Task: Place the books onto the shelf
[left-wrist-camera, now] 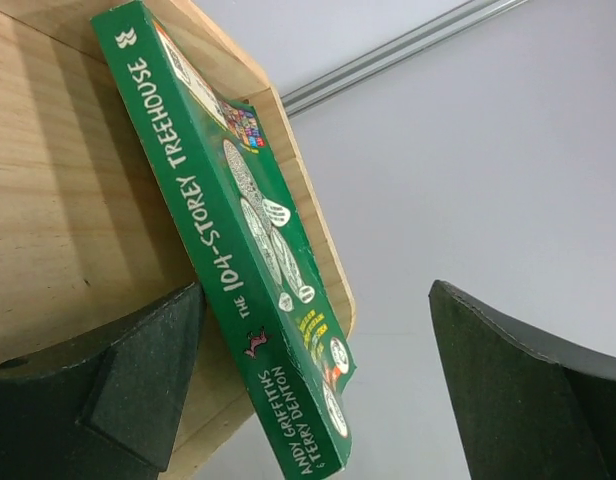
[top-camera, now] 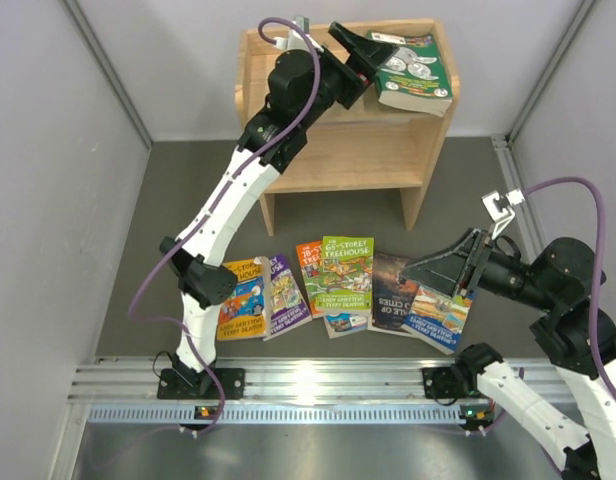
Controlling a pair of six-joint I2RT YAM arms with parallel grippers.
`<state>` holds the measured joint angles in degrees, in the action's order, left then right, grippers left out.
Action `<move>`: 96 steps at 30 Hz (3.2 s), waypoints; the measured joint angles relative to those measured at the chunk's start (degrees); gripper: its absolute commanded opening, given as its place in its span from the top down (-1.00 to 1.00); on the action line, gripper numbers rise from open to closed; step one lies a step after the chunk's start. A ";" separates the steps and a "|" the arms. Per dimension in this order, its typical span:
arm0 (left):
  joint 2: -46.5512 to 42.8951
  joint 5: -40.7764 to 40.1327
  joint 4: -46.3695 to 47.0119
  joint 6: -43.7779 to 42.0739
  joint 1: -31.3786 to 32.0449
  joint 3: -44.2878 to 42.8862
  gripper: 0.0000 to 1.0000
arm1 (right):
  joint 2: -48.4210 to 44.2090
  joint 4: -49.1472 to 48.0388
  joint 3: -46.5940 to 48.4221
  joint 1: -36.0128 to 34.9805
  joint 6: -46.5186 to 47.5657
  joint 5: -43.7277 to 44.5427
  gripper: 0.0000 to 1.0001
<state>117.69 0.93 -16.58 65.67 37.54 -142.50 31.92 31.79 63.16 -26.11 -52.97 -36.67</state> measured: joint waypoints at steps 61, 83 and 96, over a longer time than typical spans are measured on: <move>-25.73 1.09 -8.24 -15.26 11.26 84.50 -0.98 | 56.78 -16.92 -16.06 0.68 9.60 7.54 0.81; -29.88 12.87 -9.46 -15.54 3.72 90.42 -0.98 | 60.28 -25.38 -14.25 -4.57 7.69 6.91 1.00; -50.05 8.85 -2.38 -5.11 5.35 110.40 -0.47 | 54.84 -35.87 -23.47 -14.01 1.18 10.49 1.00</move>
<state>67.64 9.78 -18.96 60.55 42.89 -32.10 86.76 -4.08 39.68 -40.12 -51.79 -26.17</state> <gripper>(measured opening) 0.835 0.085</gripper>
